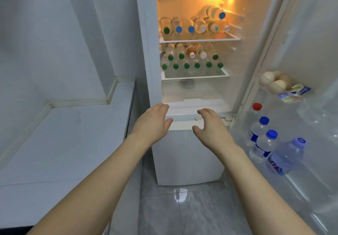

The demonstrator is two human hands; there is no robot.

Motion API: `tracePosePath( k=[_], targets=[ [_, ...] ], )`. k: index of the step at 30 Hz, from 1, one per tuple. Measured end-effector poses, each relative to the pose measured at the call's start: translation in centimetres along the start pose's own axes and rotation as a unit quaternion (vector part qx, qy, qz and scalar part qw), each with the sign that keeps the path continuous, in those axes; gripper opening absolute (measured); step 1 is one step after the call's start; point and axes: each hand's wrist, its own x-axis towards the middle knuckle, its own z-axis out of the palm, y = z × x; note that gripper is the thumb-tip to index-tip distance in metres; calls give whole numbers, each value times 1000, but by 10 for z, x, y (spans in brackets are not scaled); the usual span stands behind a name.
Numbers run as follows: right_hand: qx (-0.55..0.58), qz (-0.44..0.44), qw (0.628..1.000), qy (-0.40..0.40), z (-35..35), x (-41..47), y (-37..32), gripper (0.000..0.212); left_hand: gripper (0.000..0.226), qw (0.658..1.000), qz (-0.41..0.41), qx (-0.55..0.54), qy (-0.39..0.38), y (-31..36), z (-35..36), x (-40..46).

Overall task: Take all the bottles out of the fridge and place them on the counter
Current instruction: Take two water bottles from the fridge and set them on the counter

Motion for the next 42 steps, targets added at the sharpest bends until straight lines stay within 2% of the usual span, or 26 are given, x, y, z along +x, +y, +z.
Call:
tracePosePath(
  k=[6,14,29,32,37,42],
  targets=[
    [10,14,1000,16,-31,67,54,56,46,1000,1,24,7,24,13,83],
    [14,5,999,31,-55,127,91,57,49,999,11,28,27,48,21,157],
    [42,32,997,61,-43,238,110,55,40,994,85,12,73,35,35,290],
    [48,23,994,91,-42,275,106,51,39,990,107,-2,93,25,36,327],
    [70,14,980,186,-56,340,106,34,32,980,147,-28,130,29,33,384],
    [86,21,964,250,-88,397,105,40,35,975,158,-38,153,35,26,437]
  ],
)
